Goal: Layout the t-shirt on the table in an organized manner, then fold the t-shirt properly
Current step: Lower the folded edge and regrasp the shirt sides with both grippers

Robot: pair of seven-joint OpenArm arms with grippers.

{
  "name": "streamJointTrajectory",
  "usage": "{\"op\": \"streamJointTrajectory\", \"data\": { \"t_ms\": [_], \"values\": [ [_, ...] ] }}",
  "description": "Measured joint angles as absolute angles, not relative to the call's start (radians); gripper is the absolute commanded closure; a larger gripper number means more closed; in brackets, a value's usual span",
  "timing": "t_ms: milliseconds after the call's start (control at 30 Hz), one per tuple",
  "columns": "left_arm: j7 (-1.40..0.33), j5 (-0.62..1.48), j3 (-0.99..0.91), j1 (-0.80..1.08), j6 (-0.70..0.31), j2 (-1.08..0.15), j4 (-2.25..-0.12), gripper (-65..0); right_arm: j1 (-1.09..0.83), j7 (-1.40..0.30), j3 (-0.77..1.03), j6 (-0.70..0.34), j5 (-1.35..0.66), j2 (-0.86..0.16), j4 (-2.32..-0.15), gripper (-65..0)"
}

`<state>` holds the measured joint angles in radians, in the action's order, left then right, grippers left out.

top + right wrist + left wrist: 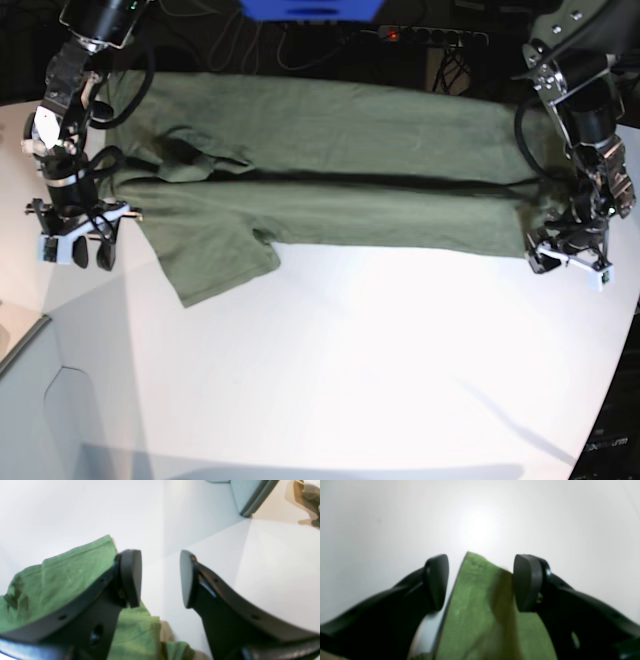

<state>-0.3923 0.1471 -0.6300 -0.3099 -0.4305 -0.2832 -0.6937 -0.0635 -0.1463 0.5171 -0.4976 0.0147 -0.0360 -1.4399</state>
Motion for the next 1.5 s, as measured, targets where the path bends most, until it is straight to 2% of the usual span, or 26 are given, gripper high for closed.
{"op": "streamJointTrajectory", "data": {
  "t_ms": [67, 100, 267, 400, 667, 833, 1067, 1300, 1500],
  "values": [
    [-0.393, 0.147, -0.630, -0.310, -0.430, -0.283, -0.694, -37.8, -0.052, -0.146, 0.517, -0.498, 0.014, -0.036, -1.440, -25.2],
    [-0.393, 0.147, -0.630, -0.310, -0.430, -0.283, -0.694, -34.8, -0.044, -0.146, 0.517, -0.498, 0.015, -0.036, -1.440, -25.2],
    [-0.393, 0.143, -0.627, -0.310, -0.430, -0.282, -0.693, -14.6, -0.036, -0.144, 0.498, -0.497, 0.014, -0.038, -1.429, -25.2],
    [-0.397, 0.142, -0.627, -0.308, -0.430, -0.280, -0.693, -0.1, 0.009, -0.144, 0.452, -0.498, 0.015, -0.038, -1.340, -25.4],
    [-0.396, 0.144, -0.627, -0.309, -0.430, -0.282, -0.693, -0.1, 0.094, -0.146, 0.452, -0.497, 0.019, -0.054, -1.188, -34.8],
    [-0.400, 0.144, -0.627, -0.308, -0.430, -0.283, -0.694, -0.1, 0.156, -0.137, 0.415, -0.497, 0.150, -0.077, -1.058, -39.3],
    [-0.402, 0.143, -0.629, -0.307, -0.430, -0.282, -0.708, -0.1, 0.177, -0.133, 0.412, -0.497, 0.176, -0.072, -1.022, -39.4],
    [-0.407, 0.155, -0.633, -0.290, -0.430, -0.276, -0.844, -0.1, 0.179, -0.135, 0.412, -0.497, 0.176, -0.072, -1.022, -39.5],
    [-0.416, 0.146, -0.633, -0.274, -0.430, -0.276, -0.840, -0.1, 0.179, -0.137, 0.412, -0.497, 0.176, -0.072, -1.022, -39.6]
  ]
}}
